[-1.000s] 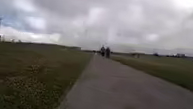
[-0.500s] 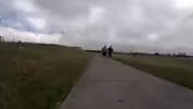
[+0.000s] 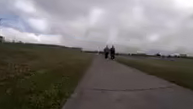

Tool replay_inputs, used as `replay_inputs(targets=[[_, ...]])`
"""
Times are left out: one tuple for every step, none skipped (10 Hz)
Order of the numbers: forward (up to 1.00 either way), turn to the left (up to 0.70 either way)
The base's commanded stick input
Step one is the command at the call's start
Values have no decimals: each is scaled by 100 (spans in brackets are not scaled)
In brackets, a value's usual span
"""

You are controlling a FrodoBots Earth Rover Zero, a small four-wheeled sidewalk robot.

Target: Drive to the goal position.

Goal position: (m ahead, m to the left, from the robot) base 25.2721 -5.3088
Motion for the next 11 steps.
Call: replay_inputs(targets=[[100, -13], [100, -35], [100, -28], [100, -15], [100, -2], [100, 0], [100, 0], [100, 0], [100, 0], [100, 0], [100, 0]])
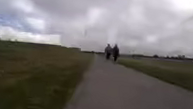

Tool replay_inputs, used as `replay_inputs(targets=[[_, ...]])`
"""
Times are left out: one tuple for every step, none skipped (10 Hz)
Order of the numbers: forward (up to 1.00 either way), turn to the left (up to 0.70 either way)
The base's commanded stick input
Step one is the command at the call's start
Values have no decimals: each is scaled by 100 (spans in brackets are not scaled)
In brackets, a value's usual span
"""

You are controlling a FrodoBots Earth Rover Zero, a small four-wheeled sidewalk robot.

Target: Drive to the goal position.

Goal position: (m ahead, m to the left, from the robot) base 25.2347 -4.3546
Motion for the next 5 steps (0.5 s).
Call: replay_inputs(targets=[[100, 0], [100, 0], [100, 0], [100, 0], [100, 0]])
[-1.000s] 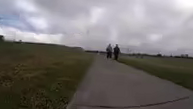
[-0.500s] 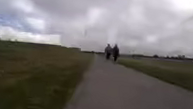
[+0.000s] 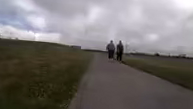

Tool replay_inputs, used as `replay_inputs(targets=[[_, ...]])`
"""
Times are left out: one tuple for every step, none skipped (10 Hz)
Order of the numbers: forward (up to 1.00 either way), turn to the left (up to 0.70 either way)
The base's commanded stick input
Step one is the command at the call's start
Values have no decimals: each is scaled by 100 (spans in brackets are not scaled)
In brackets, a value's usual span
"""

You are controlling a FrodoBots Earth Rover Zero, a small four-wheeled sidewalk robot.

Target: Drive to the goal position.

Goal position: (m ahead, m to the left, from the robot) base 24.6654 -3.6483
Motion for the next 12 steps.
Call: replay_inputs(targets=[[100, 0], [100, 0], [100, 0], [100, -4], [100, -30], [100, -39], [100, -37], [100, -31], [100, 0], [100, 0], [100, 0], [100, 0]])
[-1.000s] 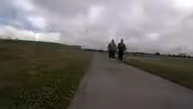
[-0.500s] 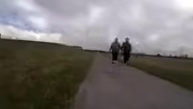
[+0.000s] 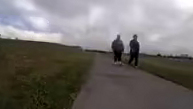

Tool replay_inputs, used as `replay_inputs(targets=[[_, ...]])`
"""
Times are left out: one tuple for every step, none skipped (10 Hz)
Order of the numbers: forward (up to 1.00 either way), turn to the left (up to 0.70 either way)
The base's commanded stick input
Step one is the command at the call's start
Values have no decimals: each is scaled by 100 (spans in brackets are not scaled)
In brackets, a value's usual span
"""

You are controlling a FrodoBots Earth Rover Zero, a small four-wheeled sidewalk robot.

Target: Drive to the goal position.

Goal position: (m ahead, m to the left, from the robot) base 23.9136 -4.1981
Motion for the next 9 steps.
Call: replay_inputs(targets=[[100, 0], [100, 0], [100, 0], [100, 0], [100, 0], [100, 0], [100, 0], [100, 0], [100, 0]])
